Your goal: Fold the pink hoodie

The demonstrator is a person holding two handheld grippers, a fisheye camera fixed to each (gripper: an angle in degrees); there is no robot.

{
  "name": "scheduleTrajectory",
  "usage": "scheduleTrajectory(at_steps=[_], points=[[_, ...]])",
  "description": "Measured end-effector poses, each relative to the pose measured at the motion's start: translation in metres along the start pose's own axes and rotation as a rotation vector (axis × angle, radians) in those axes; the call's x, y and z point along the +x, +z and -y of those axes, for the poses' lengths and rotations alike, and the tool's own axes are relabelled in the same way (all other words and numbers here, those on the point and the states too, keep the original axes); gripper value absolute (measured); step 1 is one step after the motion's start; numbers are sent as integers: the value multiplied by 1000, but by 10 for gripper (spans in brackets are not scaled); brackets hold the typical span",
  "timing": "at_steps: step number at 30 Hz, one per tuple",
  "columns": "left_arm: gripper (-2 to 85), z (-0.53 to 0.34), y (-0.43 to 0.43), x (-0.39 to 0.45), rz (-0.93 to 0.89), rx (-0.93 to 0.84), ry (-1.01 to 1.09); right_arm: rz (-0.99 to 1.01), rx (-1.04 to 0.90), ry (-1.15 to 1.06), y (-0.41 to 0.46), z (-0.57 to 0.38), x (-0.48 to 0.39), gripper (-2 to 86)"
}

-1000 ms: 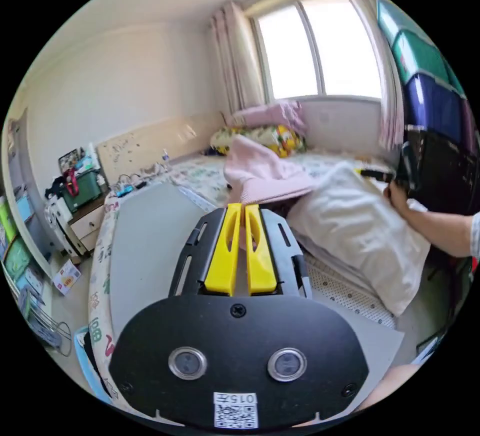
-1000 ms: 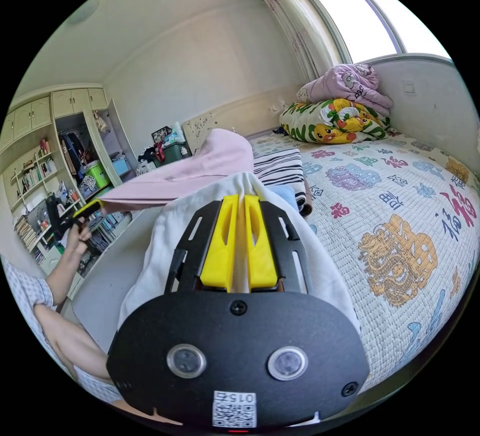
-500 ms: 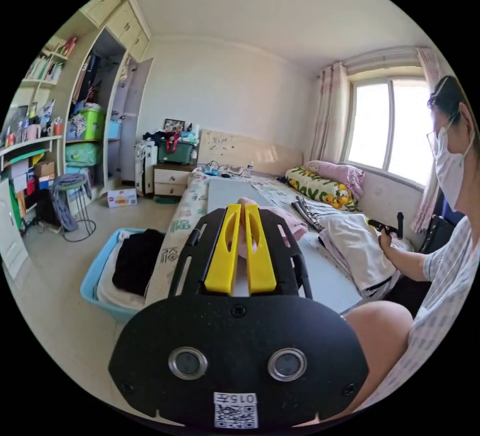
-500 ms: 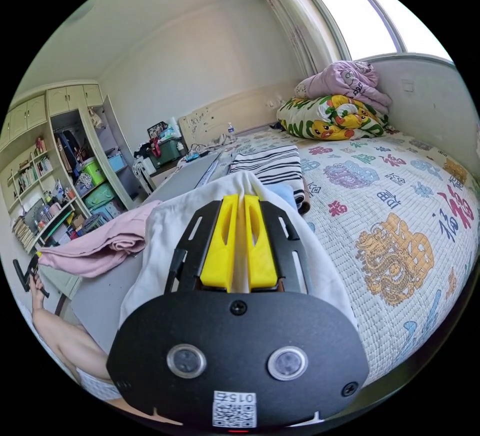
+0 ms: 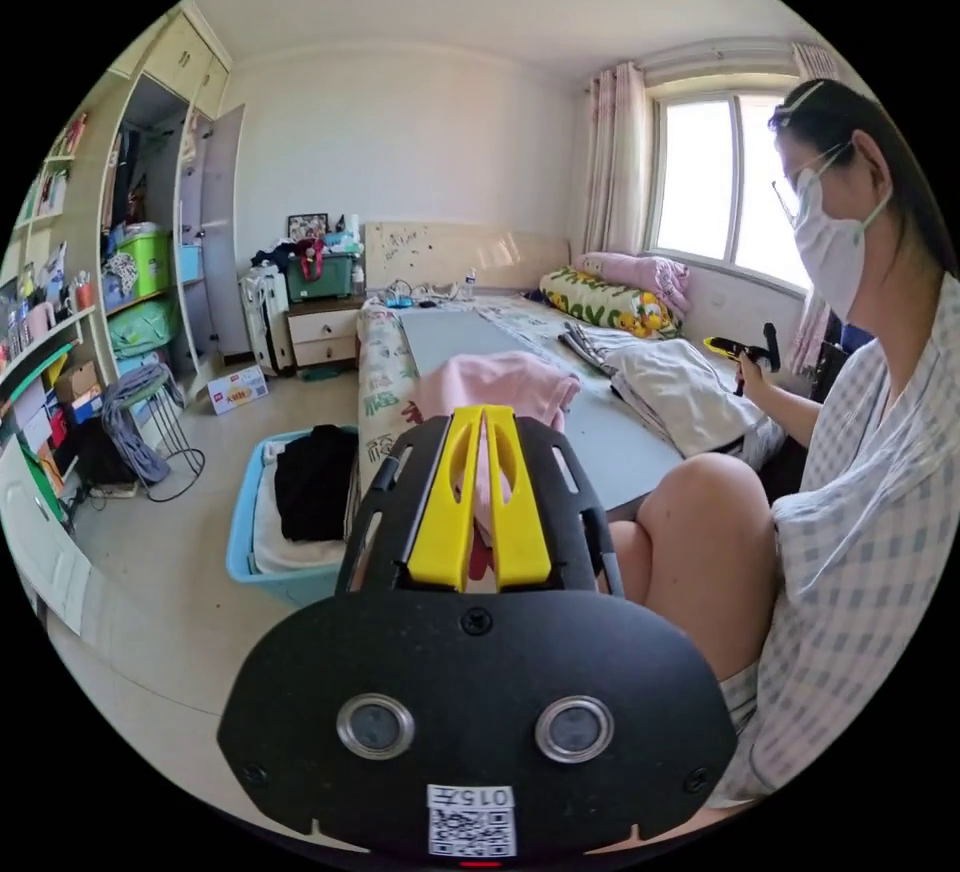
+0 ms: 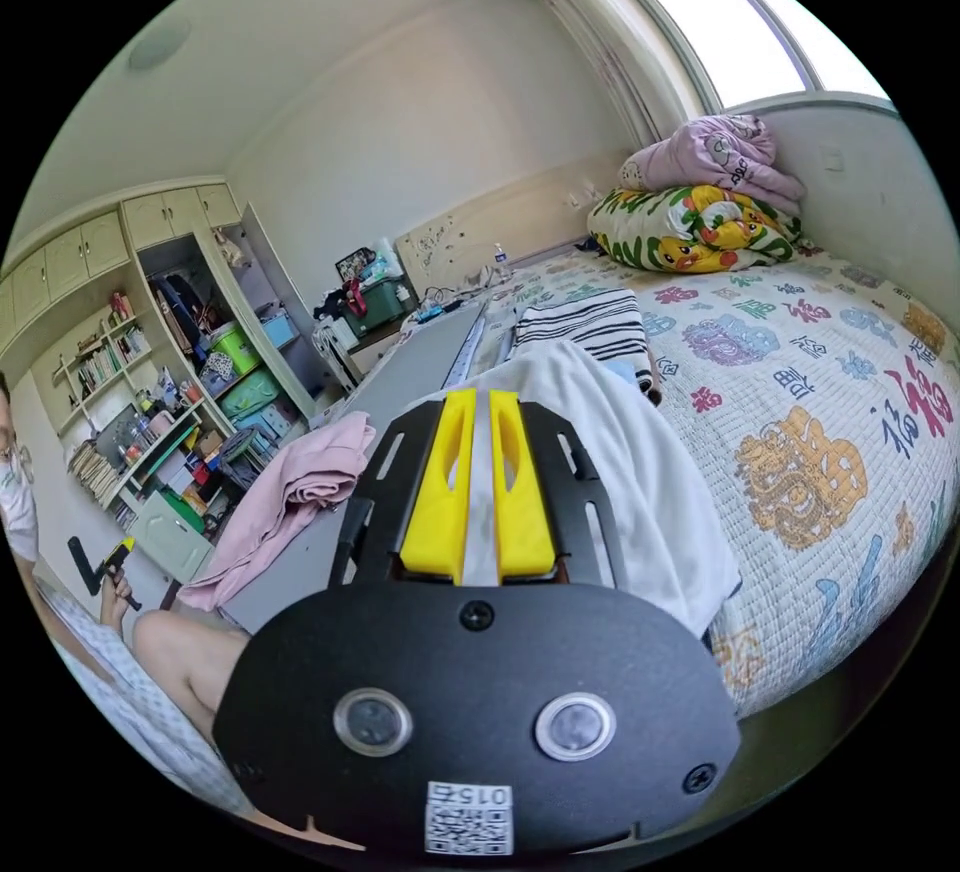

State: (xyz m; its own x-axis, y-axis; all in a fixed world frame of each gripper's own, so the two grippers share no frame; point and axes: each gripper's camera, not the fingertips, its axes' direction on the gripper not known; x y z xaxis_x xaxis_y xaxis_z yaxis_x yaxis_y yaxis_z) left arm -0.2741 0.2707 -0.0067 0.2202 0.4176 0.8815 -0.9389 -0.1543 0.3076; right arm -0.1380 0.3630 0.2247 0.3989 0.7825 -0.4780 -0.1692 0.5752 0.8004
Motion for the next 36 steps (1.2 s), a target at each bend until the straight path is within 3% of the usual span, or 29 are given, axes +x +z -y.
scheduleTrajectory(at_steps=[4, 13, 18, 22, 24, 31, 36], points=[[11, -5, 39, 19, -51, -103, 109, -82, -63, -3, -37, -19, -22, 0], [94, -30, 114, 22, 38, -326, 37, -136, -42, -151, -96, -39, -75, -2], [26, -25, 116, 0, -66, -339, -71, 59, -130, -243, -62, 9, -90, 13], [5, -14, 101, -15, -153, -278, -149, 237, -226, -279, 5, 69, -104, 73], [1, -9, 94, -18, -212, -241, -176, 273, -256, -242, 42, 98, -103, 82], [3, 15, 76, 4, -403, -164, -83, 464, -426, 270, 210, 191, -35, 162], [25, 11, 65, -19, -277, -175, -118, 440, -461, 445, 276, 236, 1, 177]])
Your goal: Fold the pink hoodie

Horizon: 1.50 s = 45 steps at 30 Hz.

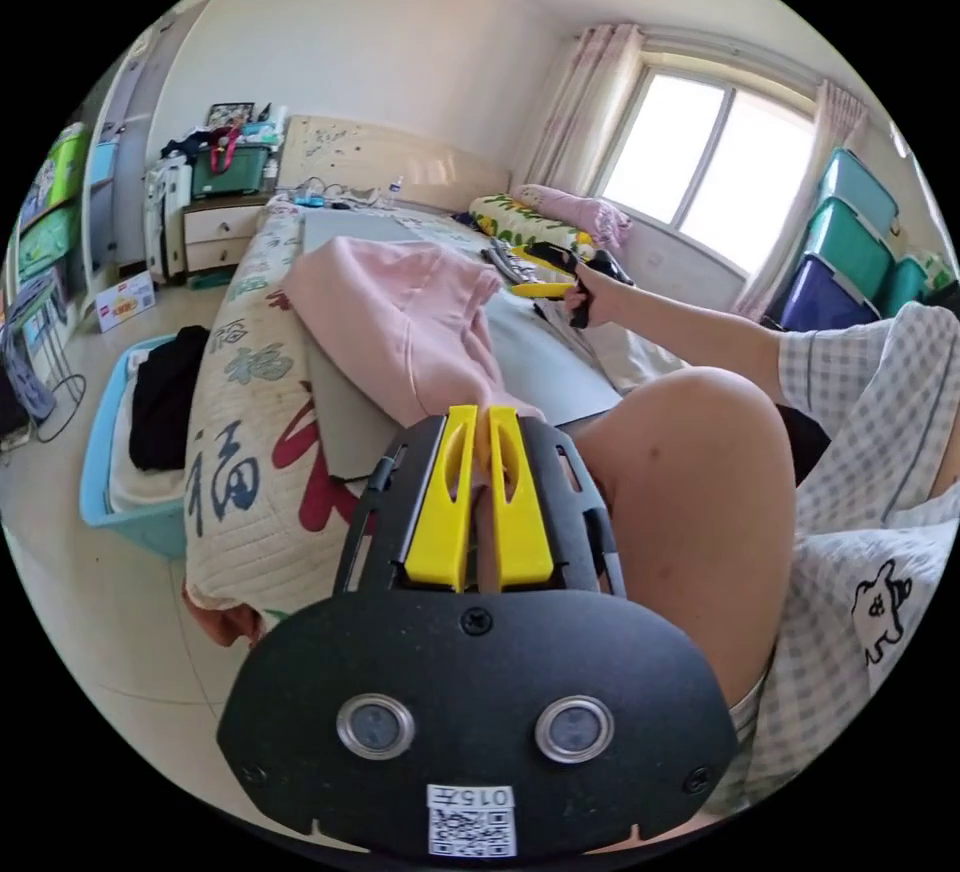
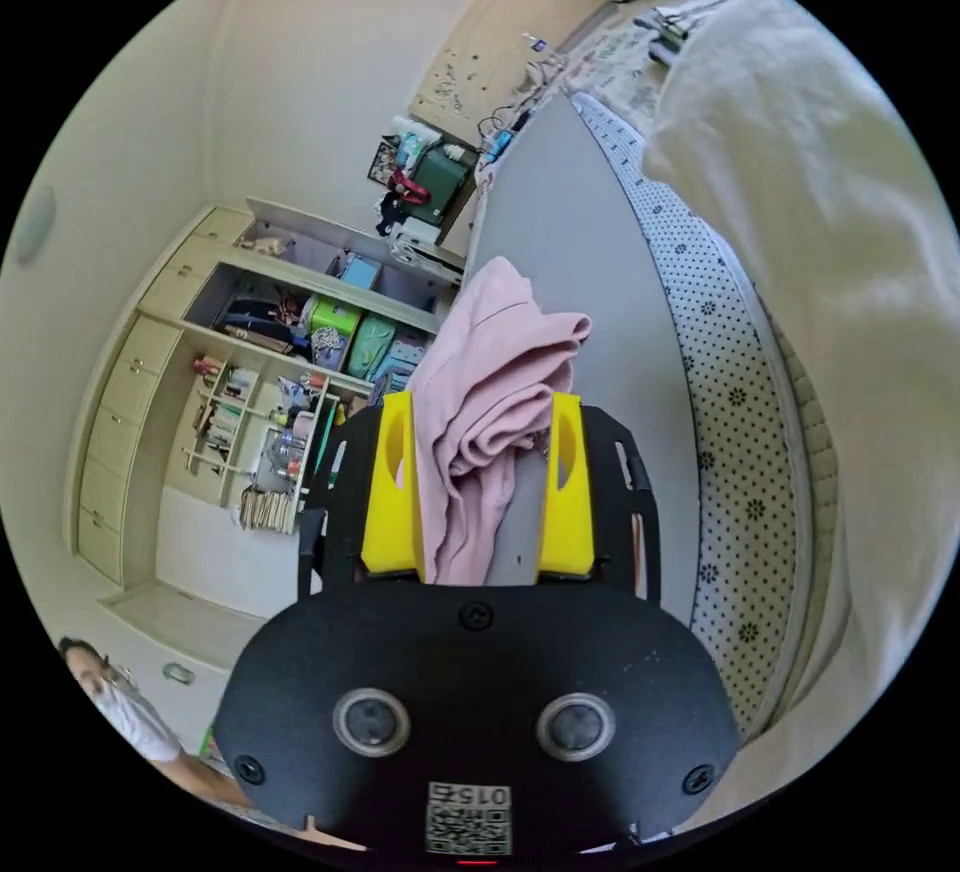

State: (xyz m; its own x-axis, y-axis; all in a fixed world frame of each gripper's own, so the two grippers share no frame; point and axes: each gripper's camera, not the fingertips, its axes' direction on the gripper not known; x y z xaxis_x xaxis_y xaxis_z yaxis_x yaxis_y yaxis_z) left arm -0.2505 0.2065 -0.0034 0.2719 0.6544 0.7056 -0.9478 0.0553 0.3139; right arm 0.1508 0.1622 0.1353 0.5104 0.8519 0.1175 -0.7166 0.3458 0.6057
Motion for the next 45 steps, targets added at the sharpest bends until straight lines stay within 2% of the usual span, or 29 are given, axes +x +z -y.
scheduleTrajectory(at_steps=[4, 6, 8, 9, 13, 16, 18, 20, 21, 23, 26, 28, 31, 33, 35, 36, 39, 41, 45], points=[[87, 6, 13, -29, -60, -77, -80, -2, -48, 51, 13, 58, 8, 163], [92, 12, 19, -35, -56, -107, -73, 71, -42, 46, 11, 80, 1, 119], [89, 21, 28, -42, -115, -117, -84, 53, 33, -15, -8, 108, -28, 43], [87, 24, 31, -43, -133, -123, -88, 48, 47, -40, -13, 117, -39, 34], [60, 58, 65, -39, -219, -173, -49, -25, 71, -318, -37, 171, -163, 10], [36, 95, 104, -25, -322, -211, -13, 60, 45, -589, -34, 178, -287, 8], [22, 116, 118, -8, -388, -170, 42, 128, -44, -773, -17, 158, -365, 9], [19, 134, 109, 17, -438, -54, 137, 177, -245, -1052, 22, 100, -455, 13], [19, 135, 104, 20, -441, -20, 151, 185, -313, -1107, 35, 82, -472, 16], [27, 127, 81, 20, -424, 57, 165, 222, -584, -1219, 76, 22, -505, 30], [45, 100, 56, 1, -325, 21, 98, 261, -766, -1250, 90, -6, -489, 57], [48, 83, 37, -10, -272, 19, 67, 273, -751, -1199, 77, 7, -460, 64], [50, 68, 6, -18, -185, 20, 65, 233, -582, -1067, 28, 51, -390, 73], [51, 71, -12, -16, -145, 49, 109, 100, -443, -984, -9, 76, -340, 83], [57, 86, -28, -17, -20, 121, 166, -82, -295, -826, -61, 99, -268, 99], [59, 92, -29, -19, 17, 140, 176, -111, -267, -776, -75, 103, -250, 102], [98, 132, -9, -25, 121, 143, 212, -176, -209, -577, -122, 109, -174, 114], [132, 172, 34, -20, 127, 54, 281, -222, -262, -493, -127, 109, -140, 129], [137, 224, 105, 1, 212, -57, 388, -248, -356, -437, -106, 117, -123, 158]])
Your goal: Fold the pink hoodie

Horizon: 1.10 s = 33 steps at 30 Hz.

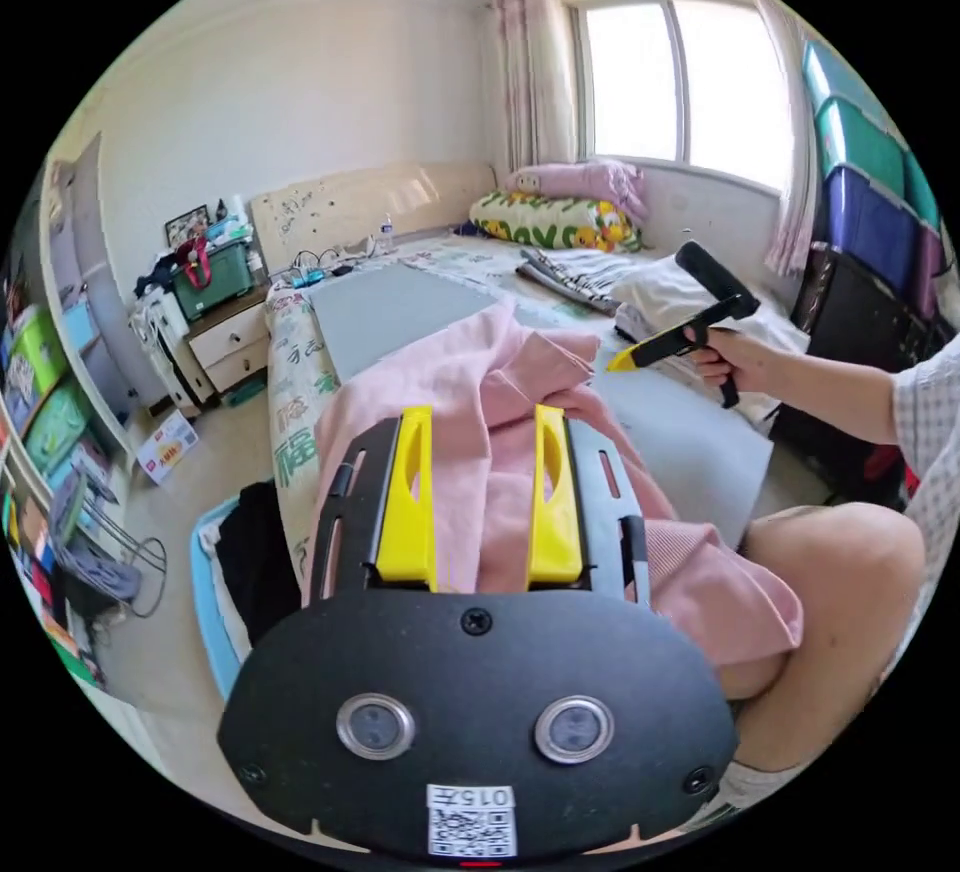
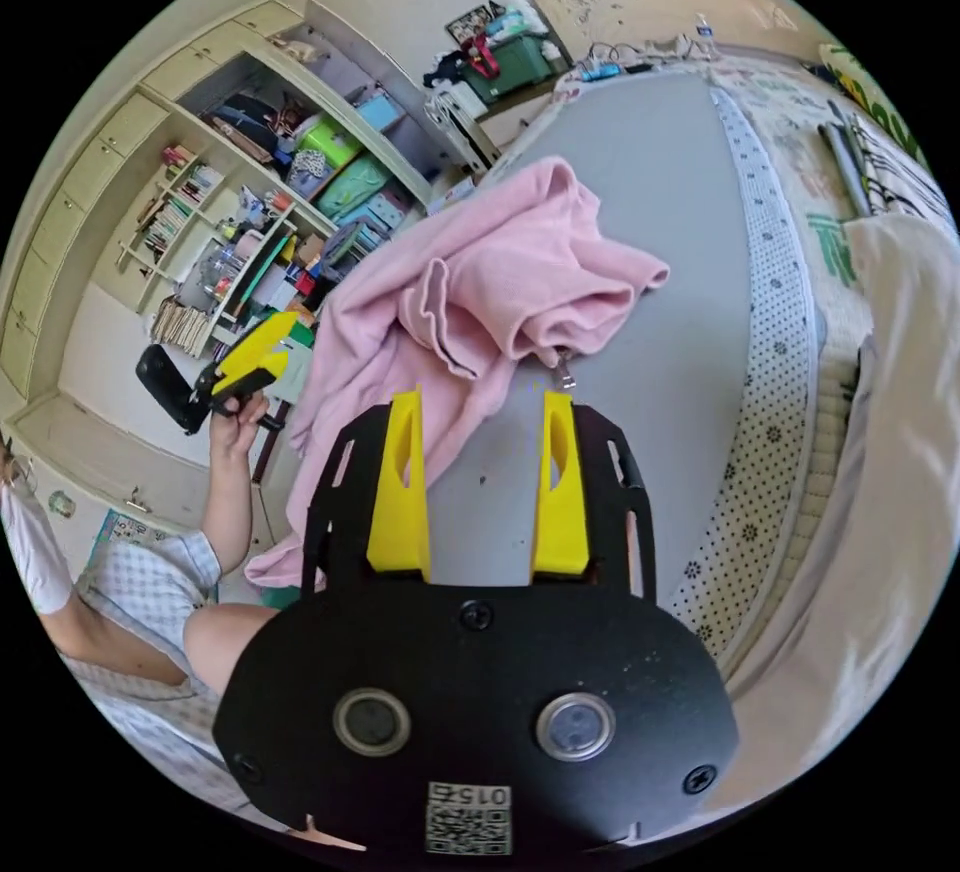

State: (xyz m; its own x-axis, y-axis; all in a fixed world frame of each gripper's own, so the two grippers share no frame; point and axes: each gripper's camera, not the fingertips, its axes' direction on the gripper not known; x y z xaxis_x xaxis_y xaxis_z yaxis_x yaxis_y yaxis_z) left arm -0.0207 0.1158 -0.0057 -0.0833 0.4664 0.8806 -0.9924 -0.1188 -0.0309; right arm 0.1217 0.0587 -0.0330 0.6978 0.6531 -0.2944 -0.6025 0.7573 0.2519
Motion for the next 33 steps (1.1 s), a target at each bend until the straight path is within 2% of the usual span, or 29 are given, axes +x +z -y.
scheduleTrajectory(at_steps=[3, 5, 7, 9, 12, 14, 17, 19, 21, 23, 25, 26, 29, 33], points=[[126, 39, 54, 7, 66, -135, 63, -25, 66, 51, -5, 14, 9, 161], [94, 53, 95, 1, 94, -269, 72, 3, 149, 85, -23, 18, 19, 148], [59, 55, 109, -9, 88, -319, 50, 10, 189, 106, -37, 19, 28, 120], [36, 54, 103, -19, 43, -291, 6, 19, 205, 101, -51, 22, 31, 86], [19, 44, 53, -38, -10, -140, -129, -35, 245, 12, -82, 27, 7, 40], [12, 17, -14, -46, 13, 14, -217, -138, 276, -125, -109, 32, -39, 31], [9, -44, -114, -54, 112, 168, -343, -175, 330, -272, -145, 36, -107, 27], [9, -89, -151, -58, 113, 158, -409, -114, 394, -427, -172, 29, -159, 25], [9, -131, -166, -58, 85, 95, -462, -40, 360, -602, -179, 22, -215, 25], [12, -183, -176, -58, 124, -10, -577, 31, 210, -782, -154, 12, -283, 24], [15, -215, -195, -55, 123, 53, -669, 17, 67, -859, -115, -1, -322, 25], [23, -226, -210, -49, 114, 118, -689, -52, -3, -907, -86, -13, -341, 26], [75, -215, -229, -23, 84, 217, -609, -200, -53, -942, -39, -43, -361, 28], [109, -175, -198, 17, -39, 231, -410, -148, 12, -853, -54, -46, -353, 29]])
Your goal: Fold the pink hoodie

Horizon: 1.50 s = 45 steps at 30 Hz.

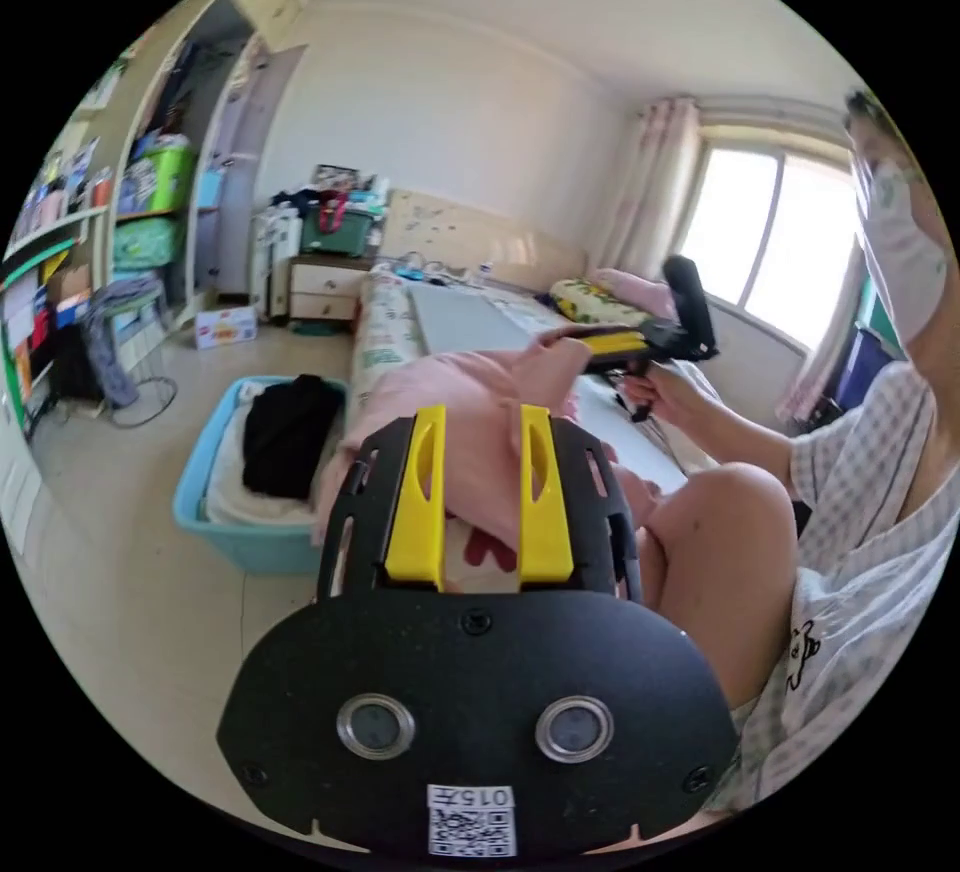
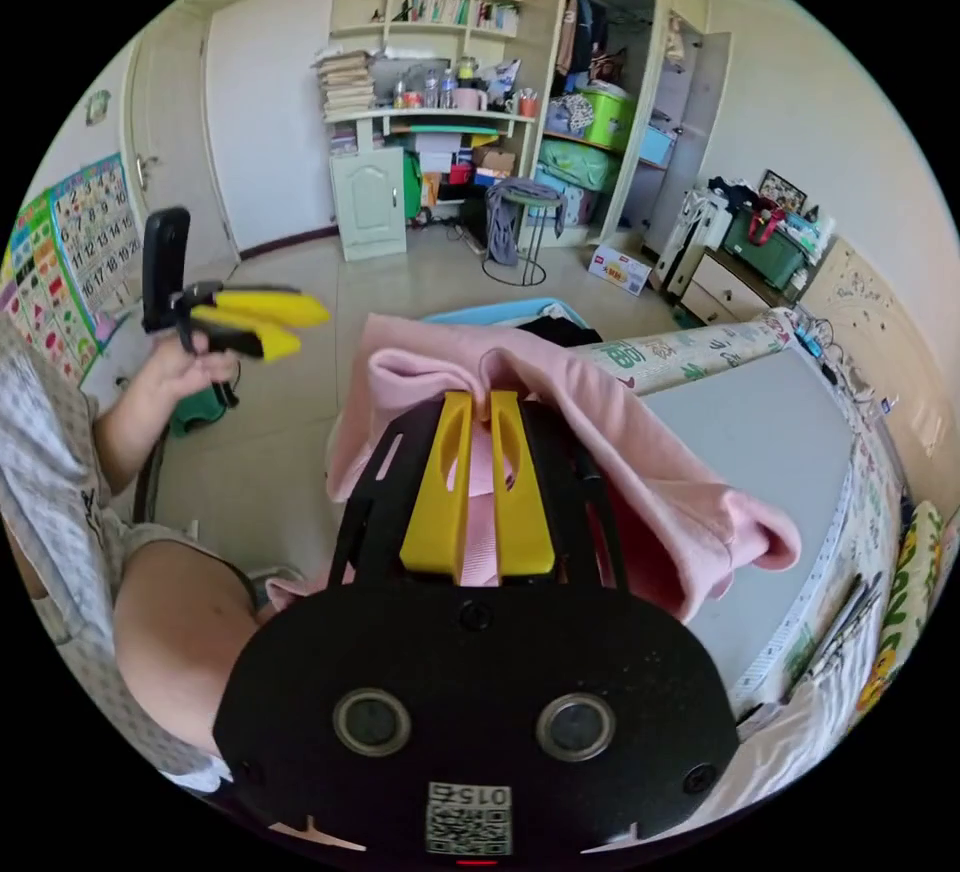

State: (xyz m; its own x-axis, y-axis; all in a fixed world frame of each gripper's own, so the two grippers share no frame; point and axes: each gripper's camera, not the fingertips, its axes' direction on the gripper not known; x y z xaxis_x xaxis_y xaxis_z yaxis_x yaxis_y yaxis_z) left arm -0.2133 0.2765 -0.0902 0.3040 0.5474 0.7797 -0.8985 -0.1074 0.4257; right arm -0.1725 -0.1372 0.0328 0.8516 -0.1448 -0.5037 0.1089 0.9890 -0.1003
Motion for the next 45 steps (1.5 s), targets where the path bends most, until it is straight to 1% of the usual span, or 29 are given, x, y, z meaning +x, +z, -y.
scheduleTrajectory(at_steps=[2, 3, 6, 7, 9, 10, 12, 14, 16, 17, 19, 22, 24, 26, 27, 36, 39, 41, 45], points=[[118, 6, 41, 18, -91, -33, 38, 57, 26, 80, -19, -2, 19, 30], [121, 8, 52, 21, -99, -37, 43, 68, 29, 96, -23, -2, 22, 31], [121, 13, 102, 24, 6, -57, 35, 99, 9, 97, -40, -1, 29, 37], [106, 15, 117, 22, 52, -86, 46, 96, -12, 72, -48, -1, 27, 40], [68, 17, 124, 13, 71, -80, 8, 82, -17, 25, -66, -6, 24, 52], [43, 18, 121, 3, 39, -64, -22, 95, 4, -5, -82, -14, 25, 55], [27, 18, 116, -14, 3, -60, -71, 115, 59, -22, -112, -33, 31, 51], [16, 16, 109, -35, -16, -51, -123, 22, 141, 4, -147, -70, 41, 61], [13, 14, 105, -50, -20, -43, -162, -79, 171, 53, -163, -97, 47, 87], [12, 13, 102, -59, -31, -34, -188, -107, 162, 64, -169, -110, 47, 102], [12, 13, 102, -70, -62, -36, -210, -93, 118, 40, -173, -121, 39, 116], [14, 12, 102, -82, -99, -32, -222, -83, 32, -67, -171, -126, 9, 137], [16, 11, 100, -86, -110, -30, -225, -120, -45, -132, -163, -123, -14, 149], [19, 11, 97, -90, -116, -29, -224, -203, -149, -235, -149, -117, -46, 159], [20, 11, 96, -91, -117, -29, -224, -224, -163, -257, -147, -115, -53, 160], [18, 7, 90, -105, -151, -25, -238, -506, -186, -442, -179, -95, -138, 159], [18, 5, 90, -109, -165, -20, -248, -664, -176, -503, -198, -99, -166, 145], [17, 4, 90, -113, -175, -15, -257, -753, -172, -598, -207, -102, -187, 137], [16, 3, 91, -114, -176, -12, -256, -802, -217, -723, -208, -96, -208, 147]])
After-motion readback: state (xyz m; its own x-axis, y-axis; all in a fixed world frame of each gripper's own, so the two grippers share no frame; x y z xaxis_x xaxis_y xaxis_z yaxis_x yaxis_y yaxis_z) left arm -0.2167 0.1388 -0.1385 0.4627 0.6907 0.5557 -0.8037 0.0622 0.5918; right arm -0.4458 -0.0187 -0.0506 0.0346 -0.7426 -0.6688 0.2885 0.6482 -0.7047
